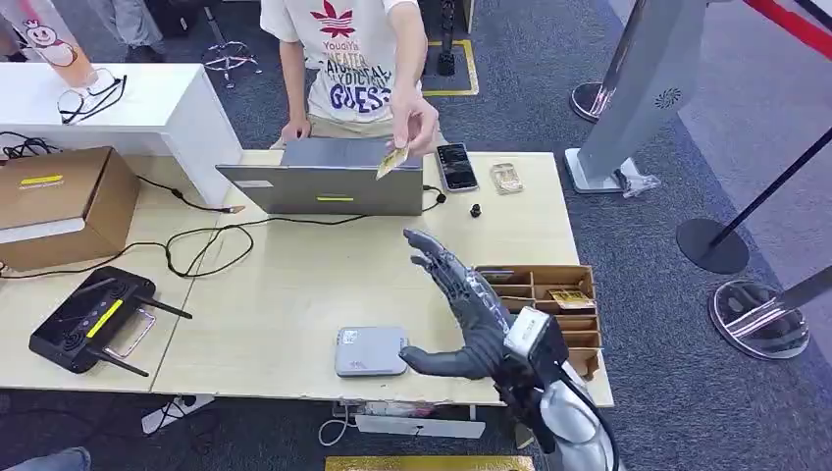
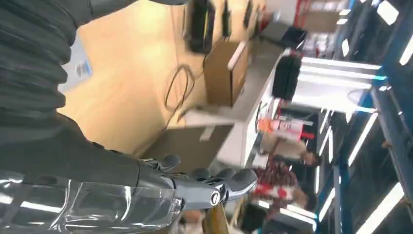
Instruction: Pass the card to the sensor for recognition and then transmit it.
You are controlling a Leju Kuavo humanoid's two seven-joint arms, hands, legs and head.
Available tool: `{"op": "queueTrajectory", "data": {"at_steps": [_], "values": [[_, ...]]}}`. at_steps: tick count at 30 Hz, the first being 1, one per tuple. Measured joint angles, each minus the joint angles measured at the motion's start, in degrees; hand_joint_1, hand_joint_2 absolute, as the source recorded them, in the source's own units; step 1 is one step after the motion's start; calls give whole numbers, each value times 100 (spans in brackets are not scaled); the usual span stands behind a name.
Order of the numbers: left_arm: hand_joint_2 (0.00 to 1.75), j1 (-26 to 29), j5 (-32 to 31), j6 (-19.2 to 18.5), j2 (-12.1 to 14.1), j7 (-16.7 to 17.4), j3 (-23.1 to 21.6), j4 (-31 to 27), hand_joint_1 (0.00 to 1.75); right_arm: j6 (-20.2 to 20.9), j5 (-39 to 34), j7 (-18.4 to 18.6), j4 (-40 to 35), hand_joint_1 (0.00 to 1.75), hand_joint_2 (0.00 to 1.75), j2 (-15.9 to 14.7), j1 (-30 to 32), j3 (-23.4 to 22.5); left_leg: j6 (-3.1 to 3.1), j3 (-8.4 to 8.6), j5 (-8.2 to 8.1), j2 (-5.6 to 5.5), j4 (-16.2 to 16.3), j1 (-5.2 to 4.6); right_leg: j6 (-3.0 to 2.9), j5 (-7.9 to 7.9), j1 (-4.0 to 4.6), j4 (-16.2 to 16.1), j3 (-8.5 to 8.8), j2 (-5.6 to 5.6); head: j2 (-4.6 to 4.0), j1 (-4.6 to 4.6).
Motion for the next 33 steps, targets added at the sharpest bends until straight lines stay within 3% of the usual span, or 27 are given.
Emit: {"op": "queueTrajectory", "data": {"at_steps": [7,13,24,33], "values": [[0,6,109,11,-2,2,0,-2,0,-1562,1831,-267,77,0,175,0,-460,35,0,-1,0,0,0,0,0,1,0,0,1,0,0,0],[0,19,214,77,-7,2,0,-2,0,-2740,2869,-540,297,0,175,0,-848,282,0,-1,0,0,0,0,0,0,0,0,0,0,0,0],[0,29,312,98,-2,26,0,-2,0,-3845,3640,-715,878,0,175,0,-1383,701,-2,-1,2,-1,0,0,-1,1,0,0,1,-1,0,0],[0,32,358,120,-2,13,0,-2,0,-4427,4029,-601,1344,0,175,-2,-1658,903,-2,-1,2,-1,0,0,-1,1,0,0,0,-1,0,0]]}}
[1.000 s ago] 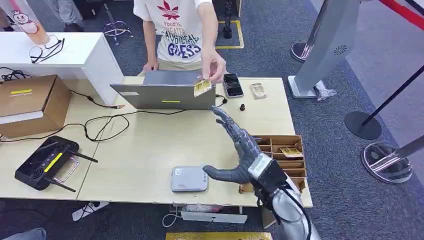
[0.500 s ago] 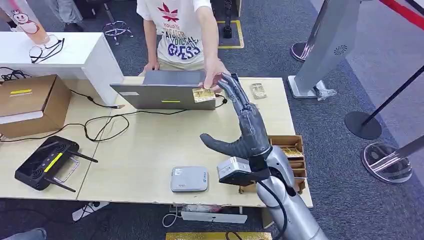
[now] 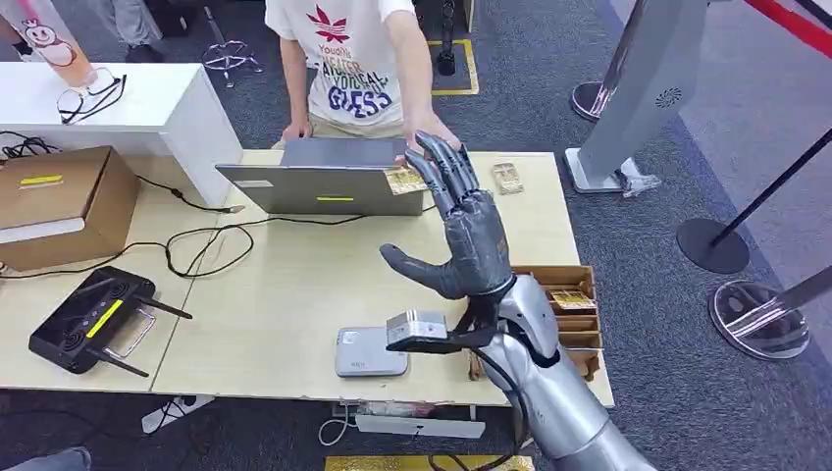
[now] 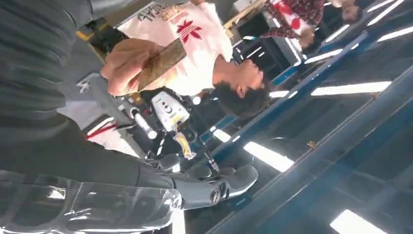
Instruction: Pass the card to the sensor for recognition and then transmit it.
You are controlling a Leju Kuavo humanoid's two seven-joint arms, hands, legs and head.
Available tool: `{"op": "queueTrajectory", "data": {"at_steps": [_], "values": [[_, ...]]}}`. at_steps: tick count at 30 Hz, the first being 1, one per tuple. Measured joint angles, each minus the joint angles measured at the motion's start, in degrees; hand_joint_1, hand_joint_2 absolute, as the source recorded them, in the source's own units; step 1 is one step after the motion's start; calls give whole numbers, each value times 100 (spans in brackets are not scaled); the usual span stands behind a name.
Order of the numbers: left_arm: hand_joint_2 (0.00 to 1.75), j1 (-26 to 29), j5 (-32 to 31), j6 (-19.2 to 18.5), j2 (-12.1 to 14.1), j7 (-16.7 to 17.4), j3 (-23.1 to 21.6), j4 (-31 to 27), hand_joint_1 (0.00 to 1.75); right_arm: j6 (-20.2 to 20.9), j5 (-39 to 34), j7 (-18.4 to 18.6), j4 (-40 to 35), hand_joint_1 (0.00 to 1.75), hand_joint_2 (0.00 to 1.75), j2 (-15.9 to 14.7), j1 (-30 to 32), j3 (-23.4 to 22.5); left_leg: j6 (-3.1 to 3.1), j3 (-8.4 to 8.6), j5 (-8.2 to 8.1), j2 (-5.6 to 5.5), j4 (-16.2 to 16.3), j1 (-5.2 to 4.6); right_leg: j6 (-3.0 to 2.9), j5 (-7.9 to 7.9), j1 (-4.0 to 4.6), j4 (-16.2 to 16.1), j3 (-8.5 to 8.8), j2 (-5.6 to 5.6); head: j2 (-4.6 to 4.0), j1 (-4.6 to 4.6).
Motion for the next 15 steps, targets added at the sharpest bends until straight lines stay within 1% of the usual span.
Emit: {"op": "queueTrajectory", "data": {"at_steps": [6,10,15], "values": [[0,-1,15,4,2,0,0,0,0,-341,370,72,282,0,175,-7,-118,90,0,0,0,0,0,0,0,0,0,0,0,0,0,0],[0,4,57,28,2,0,0,0,0,-600,753,223,511,0,175,-7,-250,157,0,0,0,0,0,0,0,0,0,0,0,1,0,0],[0,8,72,55,2,-28,0,0,0,-712,872,313,721,0,175,-7,-389,219,0,0,0,0,0,0,0,0,0,0,0,0,0,0]]}}
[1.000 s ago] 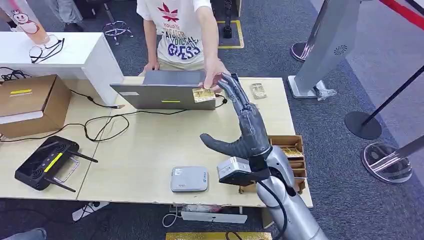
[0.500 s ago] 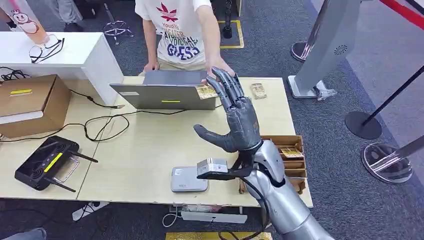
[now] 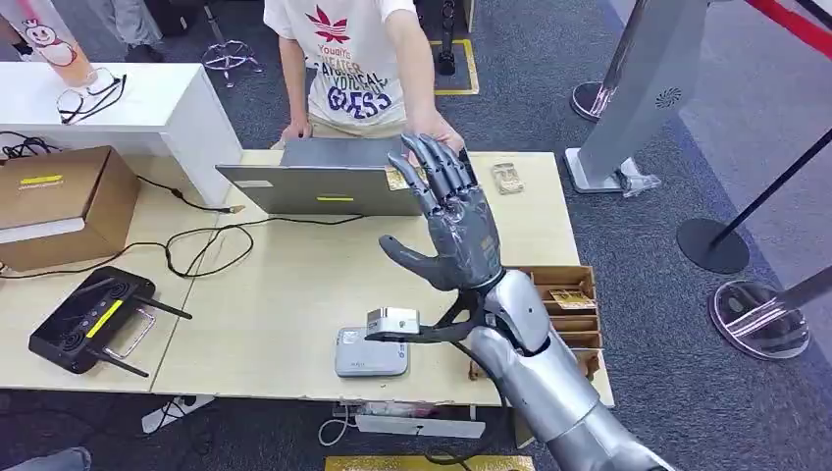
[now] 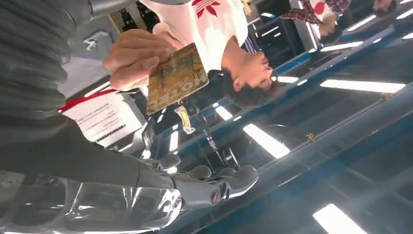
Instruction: Pass the card to the sensor for recognition and then transmit it.
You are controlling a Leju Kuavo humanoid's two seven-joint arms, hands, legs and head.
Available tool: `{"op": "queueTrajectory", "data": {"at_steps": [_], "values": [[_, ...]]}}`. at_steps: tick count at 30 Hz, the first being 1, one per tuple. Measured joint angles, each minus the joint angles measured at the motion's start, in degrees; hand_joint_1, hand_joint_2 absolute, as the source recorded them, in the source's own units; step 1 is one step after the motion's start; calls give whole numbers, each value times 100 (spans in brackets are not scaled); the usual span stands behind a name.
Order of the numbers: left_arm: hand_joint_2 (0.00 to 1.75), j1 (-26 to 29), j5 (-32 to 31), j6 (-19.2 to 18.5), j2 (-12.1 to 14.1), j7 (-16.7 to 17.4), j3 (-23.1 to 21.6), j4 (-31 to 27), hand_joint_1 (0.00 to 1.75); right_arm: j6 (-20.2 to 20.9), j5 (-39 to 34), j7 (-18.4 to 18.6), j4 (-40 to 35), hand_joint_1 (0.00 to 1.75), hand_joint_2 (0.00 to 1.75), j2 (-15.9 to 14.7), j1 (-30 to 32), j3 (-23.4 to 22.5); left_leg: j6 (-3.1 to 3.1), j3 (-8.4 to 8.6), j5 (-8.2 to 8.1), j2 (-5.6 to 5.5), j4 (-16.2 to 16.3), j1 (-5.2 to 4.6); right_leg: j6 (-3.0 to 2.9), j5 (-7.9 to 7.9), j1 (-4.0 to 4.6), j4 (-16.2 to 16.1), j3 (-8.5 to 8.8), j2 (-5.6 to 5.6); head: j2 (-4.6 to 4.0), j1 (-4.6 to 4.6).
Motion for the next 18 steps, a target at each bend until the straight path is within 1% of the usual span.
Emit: {"op": "queueTrajectory", "data": {"at_steps": [2,5,6,7,8,9,10,11,12,13,14,16,17,18], "values": [[0,0,0,2,0,-15,0,0,0,-15,2,26,63,0,175,0,-35,9,0,0,0,0,0,0,0,0,0,0,0,0,0,0],[0,1,0,7,0,-33,0,0,0,-59,0,35,142,10,175,0,-75,17,0,0,0,0,0,0,0,0,0,0,0,0,0,0],[0,1,0,7,0,-37,0,0,0,-74,2,37,168,30,175,0,-91,20,0,0,0,0,0,0,0,0,0,0,0,0,0,0],[0,1,0,9,0,-37,0,0,0,-94,0,46,208,66,175,0,-110,24,0,0,0,0,0,0,0,0,0,0,0,0,0,0],[0,1,0,7,0,-39,0,0,0,-101,0,48,236,79,175,0,-122,24,0,0,0,0,0,0,0,0,0,0,0,0,0,0],[0,2,0,7,0,-44,0,0,0,-107,0,48,255,131,175,0,-127,24,0,0,0,0,0,0,0,0,0,0,0,0,0,0],[0,2,0,7,2,-46,0,0,0,-109,0,48,271,141,175,0,-132,26,0,0,0,0,0,0,0,0,0,0,0,0,0,0],[0,2,0,7,2,-46,0,0,0,-114,0,48,286,141,175,0,-141,28,0,0,0,0,0,0,0,0,0,0,0,0,0,0],[0,2,0,7,2,-50,0,0,0,-114,-2,50,308,150,175,0,-150,28,0,0,0,0,0,0,0,0,0,0,0,0,0,0],[0,2,0,7,2,-52,0,0,0,-114,-2,50,319,154,175,0,-157,31,0,0,0,0,0,0,0,0,0,0,0,0,0,0],[0,2,0,7,2,-52,0,0,0,-114,-2,50,332,150,175,0,-164,31,0,0,0,0,0,0,0,0,0,0,0,0,0,0],[0,2,0,7,2,-55,0,0,0,-114,-2,50,356,152,175,0,-177,35,0,0,0,0,0,0,0,0,0,0,0,0,0,0],[0,2,0,7,2,-55,0,0,0,-114,-2,50,365,148,175,0,-182,37,0,0,0,0,0,0,0,0,0,0,0,0,0,0],[0,2,0,4,2,-55,0,0,0,-116,-2,50,371,150,175,0,-186,39,0,0,0,0,0,0,0,0,0,0,0,0,0,0]]}}
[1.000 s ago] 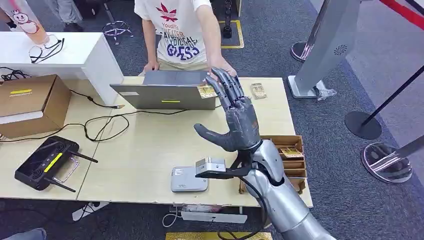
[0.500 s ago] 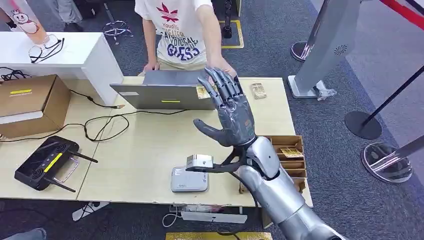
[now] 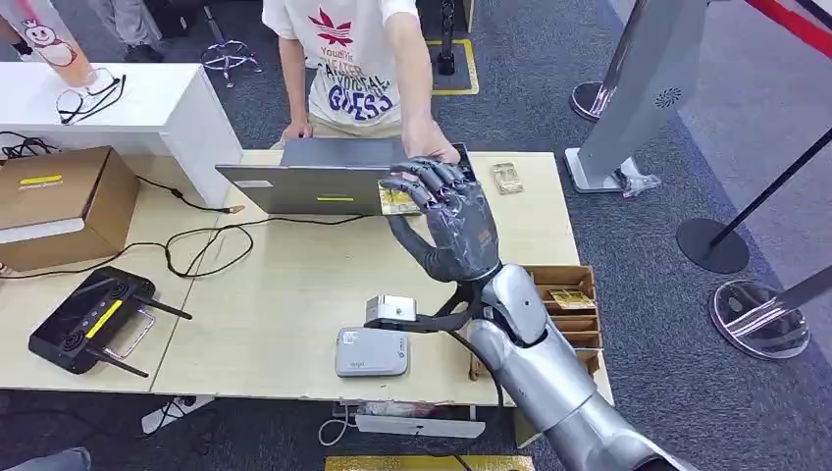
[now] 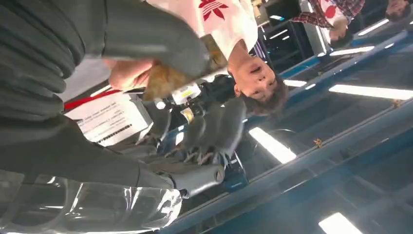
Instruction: Pass the card to the sensor for recognition and then transmit it.
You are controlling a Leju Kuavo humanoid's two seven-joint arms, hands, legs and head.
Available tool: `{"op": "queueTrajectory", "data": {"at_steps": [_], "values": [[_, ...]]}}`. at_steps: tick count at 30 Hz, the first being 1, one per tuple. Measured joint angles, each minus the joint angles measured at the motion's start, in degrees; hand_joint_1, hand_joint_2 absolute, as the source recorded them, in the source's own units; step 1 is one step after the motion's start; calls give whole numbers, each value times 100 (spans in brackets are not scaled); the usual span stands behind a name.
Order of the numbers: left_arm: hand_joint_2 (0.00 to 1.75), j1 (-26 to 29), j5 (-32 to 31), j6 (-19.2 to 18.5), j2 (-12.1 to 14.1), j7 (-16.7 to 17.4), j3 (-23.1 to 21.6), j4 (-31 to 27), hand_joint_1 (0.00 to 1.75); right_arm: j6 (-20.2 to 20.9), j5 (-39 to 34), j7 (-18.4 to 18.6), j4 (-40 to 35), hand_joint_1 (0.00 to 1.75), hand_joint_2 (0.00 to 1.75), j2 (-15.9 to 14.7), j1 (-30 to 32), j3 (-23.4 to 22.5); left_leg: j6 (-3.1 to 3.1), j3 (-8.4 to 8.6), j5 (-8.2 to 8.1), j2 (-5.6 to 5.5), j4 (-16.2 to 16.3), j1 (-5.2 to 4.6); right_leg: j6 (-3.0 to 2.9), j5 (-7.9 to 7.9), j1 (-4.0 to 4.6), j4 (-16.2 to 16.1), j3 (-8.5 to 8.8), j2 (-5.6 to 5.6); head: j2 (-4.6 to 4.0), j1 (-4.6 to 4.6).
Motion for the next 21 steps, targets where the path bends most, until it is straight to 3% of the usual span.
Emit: {"op": "queueTrajectory", "data": {"at_steps": [21], "values": [[0,1,46,0,4,-37,0,0,0,-79,-196,-22,111,143,175,0,-66,20,0,0,0,0,0,0,0,0,0,0,0,0,0,0]]}}
